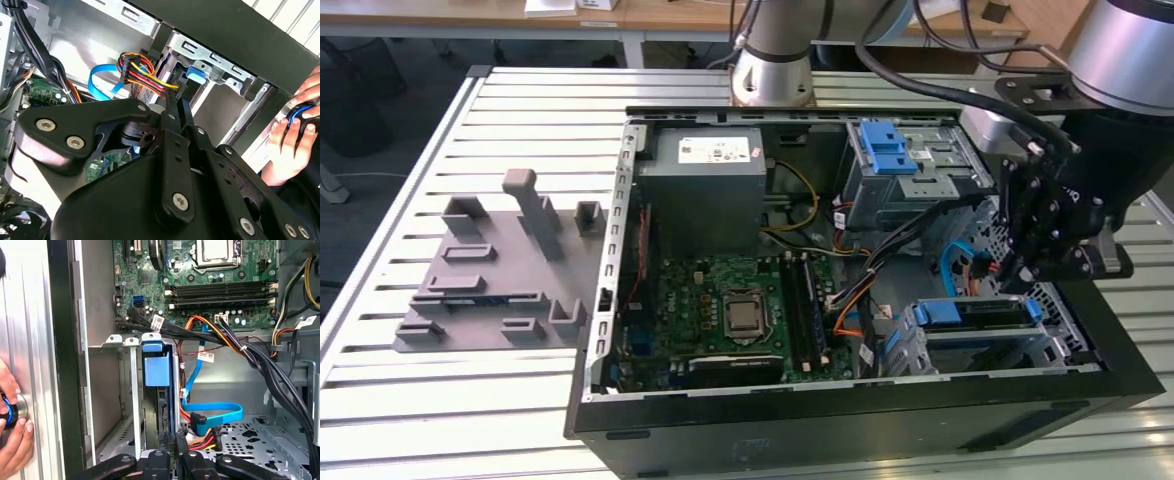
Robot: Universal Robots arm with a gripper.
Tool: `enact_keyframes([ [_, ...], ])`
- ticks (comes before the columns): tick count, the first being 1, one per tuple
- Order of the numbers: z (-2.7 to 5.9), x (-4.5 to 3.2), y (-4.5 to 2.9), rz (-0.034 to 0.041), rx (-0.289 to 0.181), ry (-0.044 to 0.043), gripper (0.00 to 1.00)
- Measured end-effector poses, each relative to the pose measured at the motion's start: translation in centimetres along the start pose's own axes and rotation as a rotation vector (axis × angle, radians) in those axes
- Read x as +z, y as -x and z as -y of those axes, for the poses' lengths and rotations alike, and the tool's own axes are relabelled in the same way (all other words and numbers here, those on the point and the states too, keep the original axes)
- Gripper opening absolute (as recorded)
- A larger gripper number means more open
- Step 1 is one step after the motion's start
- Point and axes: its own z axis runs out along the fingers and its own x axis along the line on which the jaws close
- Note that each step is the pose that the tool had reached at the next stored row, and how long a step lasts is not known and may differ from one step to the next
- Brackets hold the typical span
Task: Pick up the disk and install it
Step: 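Insert the first disk wire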
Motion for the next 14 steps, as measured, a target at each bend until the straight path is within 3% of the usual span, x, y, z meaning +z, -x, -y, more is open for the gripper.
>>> enact_keyframes([
  [4,-0.27,0.07,-0.05,0.002,-0.007,-0.016,0.16],
  [10,-0.66,0.38,-0.05,0.0044,-0.012,-0.0232,0.16],
  [14,-0.93,0.46,-0.07,0.0057,-0.016,-0.0371,0.16],
])
